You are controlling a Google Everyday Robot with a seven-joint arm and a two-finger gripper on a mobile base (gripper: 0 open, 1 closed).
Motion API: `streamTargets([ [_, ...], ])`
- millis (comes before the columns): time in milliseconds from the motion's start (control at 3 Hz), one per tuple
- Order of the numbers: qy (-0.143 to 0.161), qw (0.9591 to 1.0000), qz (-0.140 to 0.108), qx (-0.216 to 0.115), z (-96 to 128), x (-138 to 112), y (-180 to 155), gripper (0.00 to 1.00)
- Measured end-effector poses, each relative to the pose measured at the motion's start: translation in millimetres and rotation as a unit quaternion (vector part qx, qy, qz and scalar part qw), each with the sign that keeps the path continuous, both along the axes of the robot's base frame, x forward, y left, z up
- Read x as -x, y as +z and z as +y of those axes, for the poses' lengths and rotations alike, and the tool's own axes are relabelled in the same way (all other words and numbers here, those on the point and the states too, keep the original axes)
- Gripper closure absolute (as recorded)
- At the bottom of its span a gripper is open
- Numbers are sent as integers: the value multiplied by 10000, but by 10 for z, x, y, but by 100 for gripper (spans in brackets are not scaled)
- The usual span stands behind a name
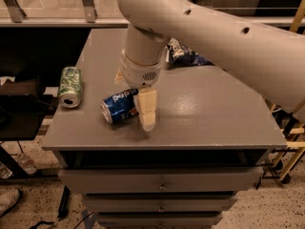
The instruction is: Pick pepsi can
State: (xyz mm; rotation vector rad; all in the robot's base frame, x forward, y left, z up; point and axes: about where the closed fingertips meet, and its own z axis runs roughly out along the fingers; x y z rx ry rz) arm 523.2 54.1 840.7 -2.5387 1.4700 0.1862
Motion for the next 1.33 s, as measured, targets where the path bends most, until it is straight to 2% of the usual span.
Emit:
streamTargets([
  [333,-29,10000,-1,-17,-17,-48,-71,19],
  [667,-46,10000,-23,-28,-35,-107,-90,42],
  [1000,-124,9998,-129,-54,-76,-204,29,72],
  [1333,-285,9990,-333,-74,-189,-357,292,96],
])
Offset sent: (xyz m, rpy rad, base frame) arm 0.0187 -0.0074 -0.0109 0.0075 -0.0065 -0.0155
